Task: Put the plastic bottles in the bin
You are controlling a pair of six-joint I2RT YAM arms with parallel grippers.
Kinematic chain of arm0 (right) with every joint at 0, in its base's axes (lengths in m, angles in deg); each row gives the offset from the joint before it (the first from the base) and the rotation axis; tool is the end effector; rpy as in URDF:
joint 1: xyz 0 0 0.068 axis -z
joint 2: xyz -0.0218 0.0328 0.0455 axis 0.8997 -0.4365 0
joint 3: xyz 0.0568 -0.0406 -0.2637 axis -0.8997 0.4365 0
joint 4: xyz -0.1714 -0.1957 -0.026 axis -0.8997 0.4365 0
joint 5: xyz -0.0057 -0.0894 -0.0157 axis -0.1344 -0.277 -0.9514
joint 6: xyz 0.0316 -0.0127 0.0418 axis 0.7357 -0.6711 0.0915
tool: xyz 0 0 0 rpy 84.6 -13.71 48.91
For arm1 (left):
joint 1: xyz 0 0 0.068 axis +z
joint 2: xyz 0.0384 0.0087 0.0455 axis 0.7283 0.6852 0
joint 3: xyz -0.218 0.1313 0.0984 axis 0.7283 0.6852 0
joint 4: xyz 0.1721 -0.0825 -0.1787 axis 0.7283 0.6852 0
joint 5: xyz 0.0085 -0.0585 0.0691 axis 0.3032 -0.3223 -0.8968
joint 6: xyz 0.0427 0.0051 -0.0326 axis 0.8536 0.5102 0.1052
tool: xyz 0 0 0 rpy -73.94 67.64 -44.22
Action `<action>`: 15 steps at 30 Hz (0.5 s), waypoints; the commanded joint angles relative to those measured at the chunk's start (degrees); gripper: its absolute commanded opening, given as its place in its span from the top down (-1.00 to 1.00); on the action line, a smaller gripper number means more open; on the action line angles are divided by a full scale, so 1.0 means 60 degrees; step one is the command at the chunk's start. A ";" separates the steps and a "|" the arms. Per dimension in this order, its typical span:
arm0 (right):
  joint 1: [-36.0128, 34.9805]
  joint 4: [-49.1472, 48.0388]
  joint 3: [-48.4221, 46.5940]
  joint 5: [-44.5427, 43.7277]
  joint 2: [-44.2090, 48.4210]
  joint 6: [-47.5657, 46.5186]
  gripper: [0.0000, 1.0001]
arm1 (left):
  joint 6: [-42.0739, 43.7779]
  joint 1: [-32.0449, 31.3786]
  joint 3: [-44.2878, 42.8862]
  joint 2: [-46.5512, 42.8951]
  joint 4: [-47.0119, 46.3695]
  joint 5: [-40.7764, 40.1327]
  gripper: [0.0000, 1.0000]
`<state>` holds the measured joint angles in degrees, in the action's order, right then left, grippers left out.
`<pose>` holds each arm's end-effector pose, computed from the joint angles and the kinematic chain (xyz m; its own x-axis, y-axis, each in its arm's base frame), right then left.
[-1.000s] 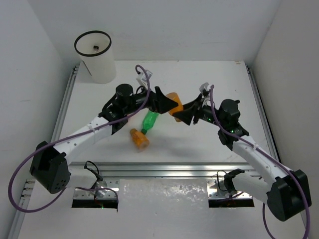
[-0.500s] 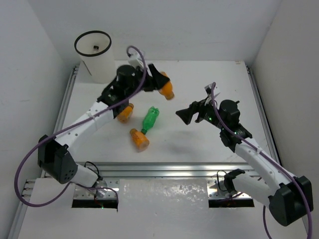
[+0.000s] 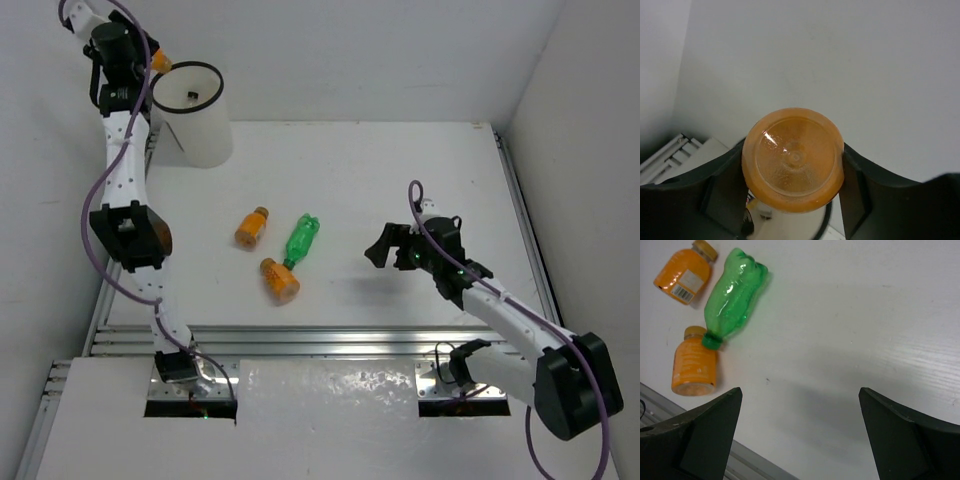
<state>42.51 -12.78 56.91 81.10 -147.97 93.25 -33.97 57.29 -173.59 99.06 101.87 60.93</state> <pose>0.2056 0.0871 0.2066 -0.6556 0.3383 -0.6751 -0.1369 0.8260 0.5468 0.4739 0.0978 0.4618 0.2016 -0.4520 -0.8689 -0.3872 0.7781 -0.4946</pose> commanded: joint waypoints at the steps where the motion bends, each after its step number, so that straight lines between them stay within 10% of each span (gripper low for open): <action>1: -0.0032 -0.0707 -0.0128 0.0361 -0.0339 0.0146 -0.98 | 0.0608 0.0103 -0.1445 0.1213 0.0187 0.0865 -0.15; 6: -0.0046 -0.0560 -0.0861 0.0609 -0.1160 0.0160 -0.98 | 0.0887 0.0132 -0.0446 0.0994 -0.1298 0.1627 -0.94; 11: -0.0453 -0.1657 -0.1283 0.1167 -0.2270 0.0686 -0.98 | 0.0654 0.0117 -0.1051 0.0748 -0.0933 0.1821 -0.99; 15: -0.1875 -0.1178 -0.3259 -0.0091 -0.4072 0.0818 -0.98 | 0.0463 -0.0218 0.1606 -0.2056 -0.0275 0.1263 -0.99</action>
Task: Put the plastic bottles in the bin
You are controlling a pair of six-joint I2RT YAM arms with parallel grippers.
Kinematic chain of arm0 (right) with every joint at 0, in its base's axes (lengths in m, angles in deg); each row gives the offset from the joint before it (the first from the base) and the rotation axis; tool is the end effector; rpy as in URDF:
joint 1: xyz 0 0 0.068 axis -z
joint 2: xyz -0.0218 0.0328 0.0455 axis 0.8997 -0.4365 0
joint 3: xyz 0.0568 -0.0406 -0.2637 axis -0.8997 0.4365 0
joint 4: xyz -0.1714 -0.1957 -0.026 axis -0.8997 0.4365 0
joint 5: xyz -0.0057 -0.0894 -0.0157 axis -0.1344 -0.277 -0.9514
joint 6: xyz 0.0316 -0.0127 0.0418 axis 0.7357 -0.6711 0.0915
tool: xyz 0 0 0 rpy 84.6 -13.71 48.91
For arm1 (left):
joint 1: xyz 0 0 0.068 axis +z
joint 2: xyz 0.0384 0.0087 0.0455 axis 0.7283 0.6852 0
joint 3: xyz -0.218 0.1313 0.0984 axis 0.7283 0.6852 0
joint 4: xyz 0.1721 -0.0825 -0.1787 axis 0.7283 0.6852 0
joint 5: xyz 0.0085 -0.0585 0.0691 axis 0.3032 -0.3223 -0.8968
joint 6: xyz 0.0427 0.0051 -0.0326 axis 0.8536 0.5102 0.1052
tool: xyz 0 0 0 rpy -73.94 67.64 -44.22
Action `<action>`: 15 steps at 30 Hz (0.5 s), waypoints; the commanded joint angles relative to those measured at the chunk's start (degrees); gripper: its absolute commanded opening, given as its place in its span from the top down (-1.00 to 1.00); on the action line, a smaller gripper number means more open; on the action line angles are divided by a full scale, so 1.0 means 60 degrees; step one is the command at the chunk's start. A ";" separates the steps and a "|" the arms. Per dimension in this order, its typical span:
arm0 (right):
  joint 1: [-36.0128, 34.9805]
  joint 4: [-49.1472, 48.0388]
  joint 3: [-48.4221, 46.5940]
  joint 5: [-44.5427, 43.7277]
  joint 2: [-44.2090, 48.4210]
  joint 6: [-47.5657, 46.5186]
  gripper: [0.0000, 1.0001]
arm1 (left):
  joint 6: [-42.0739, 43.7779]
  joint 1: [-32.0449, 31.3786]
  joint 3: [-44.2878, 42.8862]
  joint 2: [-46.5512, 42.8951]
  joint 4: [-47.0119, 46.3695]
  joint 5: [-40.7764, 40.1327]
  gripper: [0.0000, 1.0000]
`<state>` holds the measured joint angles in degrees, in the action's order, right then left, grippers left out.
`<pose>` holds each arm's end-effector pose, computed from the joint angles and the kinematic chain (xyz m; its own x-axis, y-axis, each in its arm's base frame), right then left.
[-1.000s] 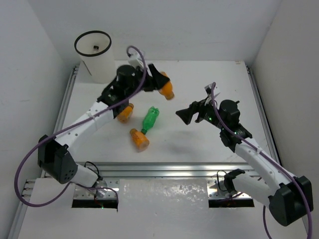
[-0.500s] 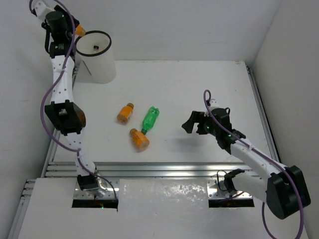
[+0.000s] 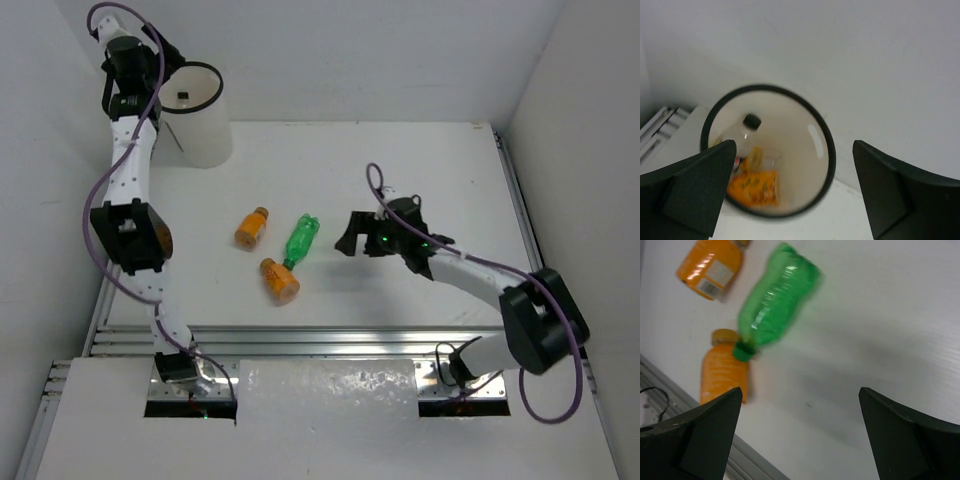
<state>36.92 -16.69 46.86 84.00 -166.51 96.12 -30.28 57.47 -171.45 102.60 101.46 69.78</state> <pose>0.2488 0.1358 0.1945 -0.7596 0.2741 -0.5898 -0.1675 0.7938 0.5846 0.4994 0.0987 0.4206 0.0329 -0.4409 -0.8969 -0.3125 0.8479 -0.4283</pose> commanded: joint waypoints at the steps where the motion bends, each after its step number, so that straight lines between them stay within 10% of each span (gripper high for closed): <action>1: -0.1105 -0.0365 -0.2066 -0.0708 -0.1422 0.0589 -0.98 | -0.0240 -0.0321 0.1898 -0.3251 -0.0116 -0.0140 -0.99; 10: -0.2233 0.2023 -0.6360 -0.2848 -0.5701 0.2540 -0.98 | -0.1545 -0.1698 1.0421 -0.9992 -0.0775 0.0198 -0.99; 15: -0.2381 0.3986 -0.8062 -0.3375 -0.7080 0.2963 -0.84 | -0.1253 -0.2065 1.1103 -1.0917 0.0116 0.0798 -0.99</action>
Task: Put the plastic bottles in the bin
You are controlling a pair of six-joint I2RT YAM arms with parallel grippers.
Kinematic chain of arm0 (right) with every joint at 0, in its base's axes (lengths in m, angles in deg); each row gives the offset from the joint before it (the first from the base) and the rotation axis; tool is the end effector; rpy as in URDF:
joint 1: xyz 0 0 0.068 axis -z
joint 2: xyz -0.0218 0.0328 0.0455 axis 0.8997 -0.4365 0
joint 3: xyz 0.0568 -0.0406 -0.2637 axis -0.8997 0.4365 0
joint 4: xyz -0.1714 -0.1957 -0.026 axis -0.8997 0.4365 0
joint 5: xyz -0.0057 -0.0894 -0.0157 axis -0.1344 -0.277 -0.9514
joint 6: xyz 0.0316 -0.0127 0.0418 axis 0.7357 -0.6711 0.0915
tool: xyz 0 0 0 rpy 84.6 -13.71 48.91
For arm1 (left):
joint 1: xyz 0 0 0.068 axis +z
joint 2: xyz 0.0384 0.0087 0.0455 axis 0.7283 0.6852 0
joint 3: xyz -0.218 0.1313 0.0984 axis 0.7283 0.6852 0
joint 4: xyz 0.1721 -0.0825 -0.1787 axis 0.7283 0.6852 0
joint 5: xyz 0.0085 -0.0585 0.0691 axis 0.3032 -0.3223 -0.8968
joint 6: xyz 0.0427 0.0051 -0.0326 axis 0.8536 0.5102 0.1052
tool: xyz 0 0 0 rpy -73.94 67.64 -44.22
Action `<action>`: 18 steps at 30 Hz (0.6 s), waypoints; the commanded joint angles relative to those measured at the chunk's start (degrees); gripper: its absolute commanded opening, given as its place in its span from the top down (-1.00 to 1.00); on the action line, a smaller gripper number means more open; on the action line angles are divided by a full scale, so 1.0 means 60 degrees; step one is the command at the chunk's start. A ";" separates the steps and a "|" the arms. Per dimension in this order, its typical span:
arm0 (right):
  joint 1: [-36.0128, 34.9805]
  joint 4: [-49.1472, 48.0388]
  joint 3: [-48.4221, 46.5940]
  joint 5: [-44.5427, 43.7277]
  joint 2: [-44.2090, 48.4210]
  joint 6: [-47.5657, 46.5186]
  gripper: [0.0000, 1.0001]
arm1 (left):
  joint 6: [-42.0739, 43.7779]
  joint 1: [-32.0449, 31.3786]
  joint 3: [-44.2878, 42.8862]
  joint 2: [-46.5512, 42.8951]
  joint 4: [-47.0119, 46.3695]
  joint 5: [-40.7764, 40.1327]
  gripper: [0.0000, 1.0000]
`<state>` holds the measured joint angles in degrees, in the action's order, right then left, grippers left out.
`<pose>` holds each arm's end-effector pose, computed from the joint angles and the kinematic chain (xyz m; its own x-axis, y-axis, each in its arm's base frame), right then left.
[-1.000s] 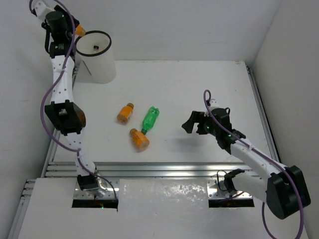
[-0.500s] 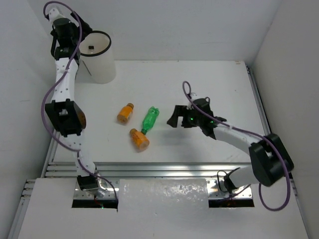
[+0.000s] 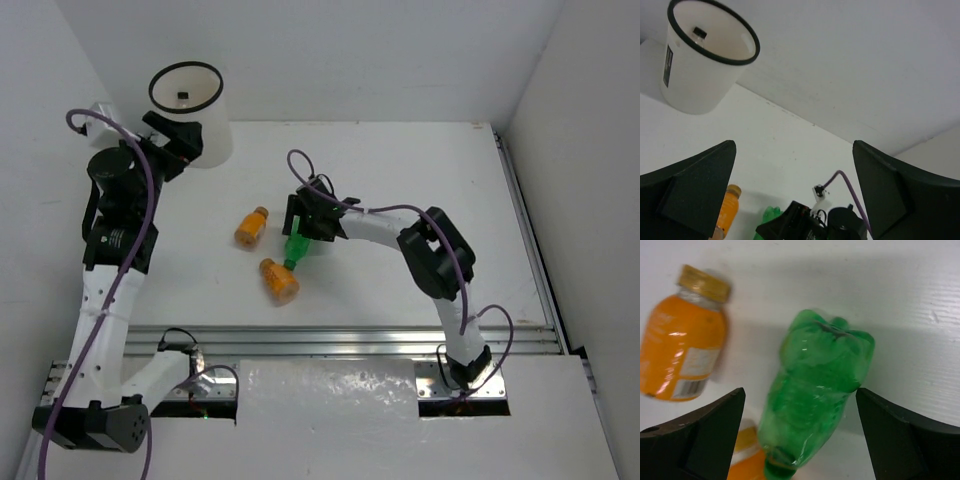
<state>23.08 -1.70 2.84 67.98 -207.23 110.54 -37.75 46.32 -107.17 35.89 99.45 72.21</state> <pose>0.3465 0.2978 0.1602 -0.8179 0.3218 -0.4770 0.0460 0.8629 0.5033 0.2150 0.0009 0.4444 0.0072 -0.5537 -0.8327 -0.0708 0.8303 -0.5528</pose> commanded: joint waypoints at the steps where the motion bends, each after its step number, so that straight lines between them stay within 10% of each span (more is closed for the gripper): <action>1: -0.0075 0.1590 -0.0668 -0.1010 -0.0338 0.0676 -0.80 | 0.0081 -0.0265 0.0448 0.0083 0.0497 0.0495 -0.99; 11: 0.0613 -0.1142 0.2258 -0.1777 0.2251 -0.1208 0.49 | 0.0332 -0.0485 0.2043 0.0023 -0.0408 0.2807 -1.00; 18: 0.1141 -0.6782 0.6871 0.3636 0.6550 -0.5941 1.00 | -0.0577 -0.1158 0.2691 0.1574 -0.3778 0.7130 -0.99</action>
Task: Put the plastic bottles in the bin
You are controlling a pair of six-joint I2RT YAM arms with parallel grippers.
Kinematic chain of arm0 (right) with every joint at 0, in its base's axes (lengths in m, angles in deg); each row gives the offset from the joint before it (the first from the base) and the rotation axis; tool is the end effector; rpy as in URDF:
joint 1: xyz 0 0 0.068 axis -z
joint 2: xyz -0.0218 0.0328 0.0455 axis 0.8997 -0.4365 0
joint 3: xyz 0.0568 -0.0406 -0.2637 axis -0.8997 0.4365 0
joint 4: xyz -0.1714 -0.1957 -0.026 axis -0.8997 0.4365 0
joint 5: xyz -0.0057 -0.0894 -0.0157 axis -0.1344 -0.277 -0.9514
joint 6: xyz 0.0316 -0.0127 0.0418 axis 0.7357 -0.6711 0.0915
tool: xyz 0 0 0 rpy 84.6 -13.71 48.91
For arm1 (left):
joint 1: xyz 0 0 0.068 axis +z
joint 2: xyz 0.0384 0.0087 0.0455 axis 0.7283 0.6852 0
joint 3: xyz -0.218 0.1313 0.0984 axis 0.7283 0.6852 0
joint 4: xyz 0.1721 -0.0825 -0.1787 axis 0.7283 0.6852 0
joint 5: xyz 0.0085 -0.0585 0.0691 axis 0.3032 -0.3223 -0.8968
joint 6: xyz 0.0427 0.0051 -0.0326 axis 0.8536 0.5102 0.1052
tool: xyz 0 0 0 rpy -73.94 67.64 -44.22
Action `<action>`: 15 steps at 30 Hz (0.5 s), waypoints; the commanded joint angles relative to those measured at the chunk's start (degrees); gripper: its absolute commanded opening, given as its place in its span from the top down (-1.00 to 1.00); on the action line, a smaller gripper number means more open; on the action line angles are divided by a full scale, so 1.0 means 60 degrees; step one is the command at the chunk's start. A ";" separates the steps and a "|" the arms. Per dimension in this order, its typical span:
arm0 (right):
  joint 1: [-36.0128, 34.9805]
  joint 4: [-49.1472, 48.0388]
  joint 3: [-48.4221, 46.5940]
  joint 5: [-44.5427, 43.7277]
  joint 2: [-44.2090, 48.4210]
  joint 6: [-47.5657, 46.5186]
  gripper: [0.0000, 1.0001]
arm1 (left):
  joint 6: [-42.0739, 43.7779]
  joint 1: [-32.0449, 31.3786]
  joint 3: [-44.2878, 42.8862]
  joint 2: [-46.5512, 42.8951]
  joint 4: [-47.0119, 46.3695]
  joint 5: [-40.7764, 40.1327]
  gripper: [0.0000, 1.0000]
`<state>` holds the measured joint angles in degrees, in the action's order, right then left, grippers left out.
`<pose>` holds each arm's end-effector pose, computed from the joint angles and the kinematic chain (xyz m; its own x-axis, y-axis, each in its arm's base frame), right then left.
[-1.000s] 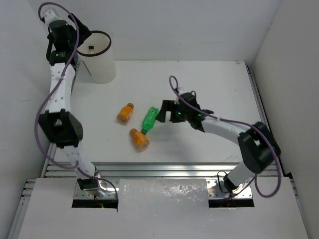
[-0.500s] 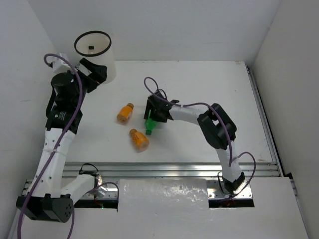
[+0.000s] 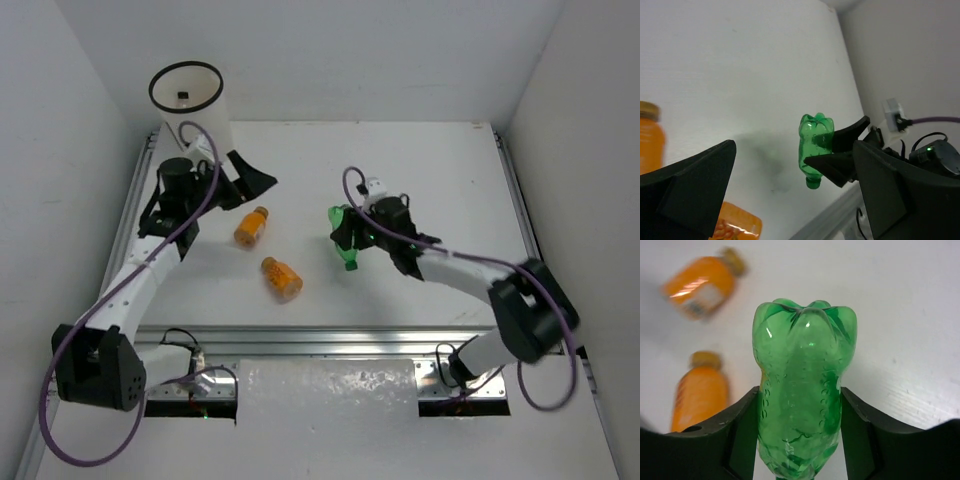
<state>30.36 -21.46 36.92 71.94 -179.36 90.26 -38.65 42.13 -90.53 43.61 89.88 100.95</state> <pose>0.2818 0.1878 0.1905 -0.6676 0.1768 -0.7232 -0.2341 0.8723 0.4293 0.2624 -0.0361 0.3311 -0.5039 -0.4770 -0.7201 0.2259 0.7319 -0.6429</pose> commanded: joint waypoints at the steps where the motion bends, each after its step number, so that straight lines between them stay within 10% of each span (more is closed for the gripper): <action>1: -0.0043 -0.4249 0.2053 0.3377 0.2410 -0.2969 1.00 | -0.0355 -0.0982 -0.0155 0.0363 -0.2169 0.2226 -0.99; 15: -0.0072 -0.2791 0.1711 0.4202 0.5227 -0.3779 0.99 | 0.0656 -0.4796 -0.2397 0.2458 -0.1143 0.0642 -0.84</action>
<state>29.88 -37.24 51.14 95.65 -150.05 70.22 -36.05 13.54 -103.25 57.97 84.00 105.87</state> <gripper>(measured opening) 0.559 0.937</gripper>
